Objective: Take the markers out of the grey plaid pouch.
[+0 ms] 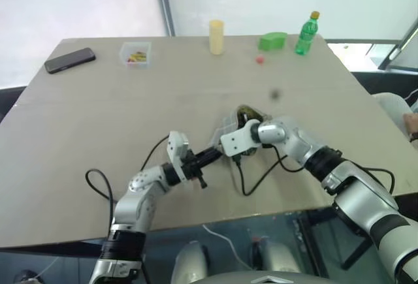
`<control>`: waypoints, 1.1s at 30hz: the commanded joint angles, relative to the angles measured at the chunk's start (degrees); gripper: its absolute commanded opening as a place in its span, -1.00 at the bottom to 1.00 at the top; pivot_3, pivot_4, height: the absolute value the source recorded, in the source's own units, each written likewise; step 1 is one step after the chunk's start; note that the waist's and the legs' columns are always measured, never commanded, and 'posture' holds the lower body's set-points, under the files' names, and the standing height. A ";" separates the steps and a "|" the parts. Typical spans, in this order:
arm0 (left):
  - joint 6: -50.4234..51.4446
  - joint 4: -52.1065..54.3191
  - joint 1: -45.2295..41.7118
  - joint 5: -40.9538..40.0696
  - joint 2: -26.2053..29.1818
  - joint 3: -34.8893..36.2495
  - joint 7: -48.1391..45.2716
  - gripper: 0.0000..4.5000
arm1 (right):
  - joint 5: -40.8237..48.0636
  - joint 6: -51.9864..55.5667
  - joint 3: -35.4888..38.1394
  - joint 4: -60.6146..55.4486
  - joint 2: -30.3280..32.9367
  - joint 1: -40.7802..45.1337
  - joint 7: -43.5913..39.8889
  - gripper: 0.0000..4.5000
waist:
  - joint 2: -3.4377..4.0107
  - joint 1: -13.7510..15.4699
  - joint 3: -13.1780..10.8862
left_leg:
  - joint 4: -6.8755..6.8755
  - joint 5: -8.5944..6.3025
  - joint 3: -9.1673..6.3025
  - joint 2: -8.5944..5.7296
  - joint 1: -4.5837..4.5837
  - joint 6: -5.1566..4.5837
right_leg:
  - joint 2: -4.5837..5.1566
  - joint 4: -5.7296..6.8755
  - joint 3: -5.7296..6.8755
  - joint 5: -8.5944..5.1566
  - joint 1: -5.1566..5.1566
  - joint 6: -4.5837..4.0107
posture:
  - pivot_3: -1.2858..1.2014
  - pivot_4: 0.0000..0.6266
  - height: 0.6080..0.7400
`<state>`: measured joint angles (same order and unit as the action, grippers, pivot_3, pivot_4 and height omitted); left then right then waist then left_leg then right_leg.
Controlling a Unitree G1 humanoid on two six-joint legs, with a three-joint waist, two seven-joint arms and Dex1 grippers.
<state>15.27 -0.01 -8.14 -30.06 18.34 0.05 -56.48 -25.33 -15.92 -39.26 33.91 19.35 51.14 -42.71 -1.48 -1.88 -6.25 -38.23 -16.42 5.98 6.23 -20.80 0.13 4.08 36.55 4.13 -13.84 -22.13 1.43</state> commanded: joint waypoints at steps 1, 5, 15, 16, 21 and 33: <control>0.75 2.62 -1.20 -3.64 -0.70 1.81 -0.14 -1.00 | 1.46 6.36 3.92 -5.22 5.93 -3.99 -6.48 -0.83 | 0.01 0.74 -0.01 | 0.00 0.00 0.02 -0.01 -0.13 0.00 | 0.03 -0.09 0.01 0.02 -0.05 0.03 | 0.03 -0.52 1.00; 0.90 0.96 -1.97 -3.92 -0.80 2.17 -0.03 -1.00 | 8.64 15.21 11.55 -20.62 10.68 -8.00 -12.98 -0.83 | 0.25 1.96 -0.16 | -0.04 0.00 -0.05 -0.08 -0.71 0.02 | 0.05 -0.34 0.03 0.06 -0.40 0.08 | 0.03 -0.52 1.00; 4.27 -5.09 -8.03 -6.75 -0.15 3.61 -2.97 -1.00 | 16.49 34.29 17.93 -42.82 15.75 -14.26 -19.48 -0.84 | 0.37 2.50 -0.28 | 0.02 0.07 -0.09 -0.10 -1.85 0.12 | -0.07 -0.62 0.12 0.08 -1.44 0.13 | 0.03 -0.52 1.00; 5.00 -5.52 -8.71 -7.11 0.21 3.85 -3.47 -1.00 | 16.85 35.57 18.20 -43.76 15.95 -14.40 -19.60 -0.84 | 0.37 2.54 -0.29 | 0.01 0.06 -0.11 -0.10 -1.86 0.12 | -0.06 -0.62 0.13 0.08 -1.44 0.13 | 0.03 -0.52 1.00; 4.05 -6.78 -10.09 -4.67 1.91 2.29 -5.71 -1.00 | 22.16 43.19 21.09 -48.85 15.53 -14.79 -19.60 -0.84 | 0.36 2.67 -0.30 | 0.00 0.06 -0.16 -0.11 -1.89 0.12 | -0.06 -0.61 0.17 0.08 -1.43 0.13 | 0.03 -0.52 1.00; -16.24 -8.36 -10.79 10.49 -0.06 -3.26 -1.85 -1.00 | 29.69 57.60 24.86 -55.10 15.24 -11.97 -15.64 -0.85 | 0.37 2.70 -0.31 | -0.03 0.06 -0.24 -0.14 -1.93 0.12 | -0.06 -0.60 0.23 0.08 -1.43 0.13 | 0.03 -0.52 1.00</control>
<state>0.63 -7.96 -18.04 -20.52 18.38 -2.86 -59.36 1.88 41.16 -17.25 -17.67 35.18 37.84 -59.22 -1.11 0.82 -6.56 -38.25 -16.35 5.74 6.08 -22.73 0.25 4.02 35.95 4.37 -13.76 -23.55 1.56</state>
